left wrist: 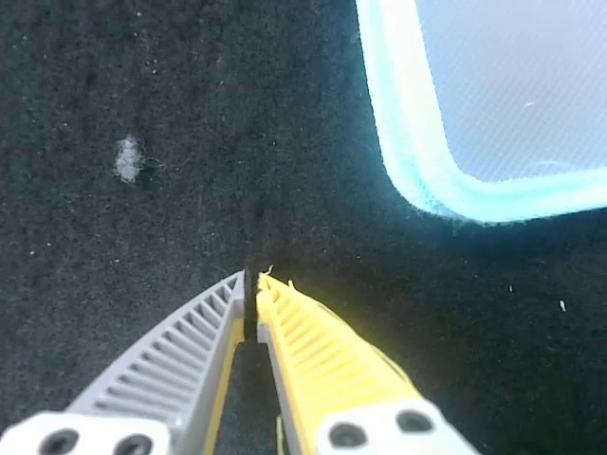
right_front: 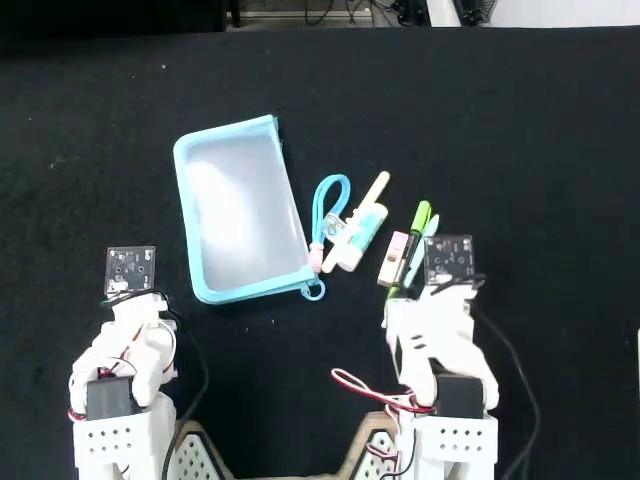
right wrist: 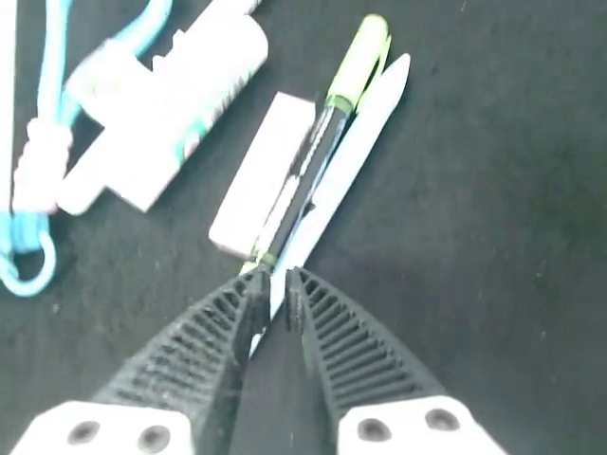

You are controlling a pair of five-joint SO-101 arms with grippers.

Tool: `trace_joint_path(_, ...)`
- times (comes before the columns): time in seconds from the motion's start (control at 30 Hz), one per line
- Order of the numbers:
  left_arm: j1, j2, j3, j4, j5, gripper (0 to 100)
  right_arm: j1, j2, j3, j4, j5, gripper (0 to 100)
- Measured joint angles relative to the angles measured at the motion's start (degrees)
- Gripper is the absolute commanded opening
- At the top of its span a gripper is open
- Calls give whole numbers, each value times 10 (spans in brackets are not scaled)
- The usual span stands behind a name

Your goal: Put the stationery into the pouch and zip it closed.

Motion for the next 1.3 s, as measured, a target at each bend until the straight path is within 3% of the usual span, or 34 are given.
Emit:
trace_joint_path(0.13,0,0,0,-8,0,30,0,0,0,-17,0,39)
trace_joint_path(0.3,-18,0,0,-103,-1,30,0,0,0,-5,6,39)
trace_joint_path(0.57,-82,-1,0,-316,-3,30,0,0,0,24,151,39)
trace_joint_path(0.77,-102,-1,0,-527,-3,30,0,0,0,24,161,39)
trace_joint_path(0.9,-54,-1,0,-650,-4,30,0,0,0,24,161,39)
trace_joint_path(1.03,-14,-1,0,-654,-4,30,0,0,0,24,161,39)
trace_joint_path(1.3,47,-1,0,-498,-4,30,0,0,0,24,163,39)
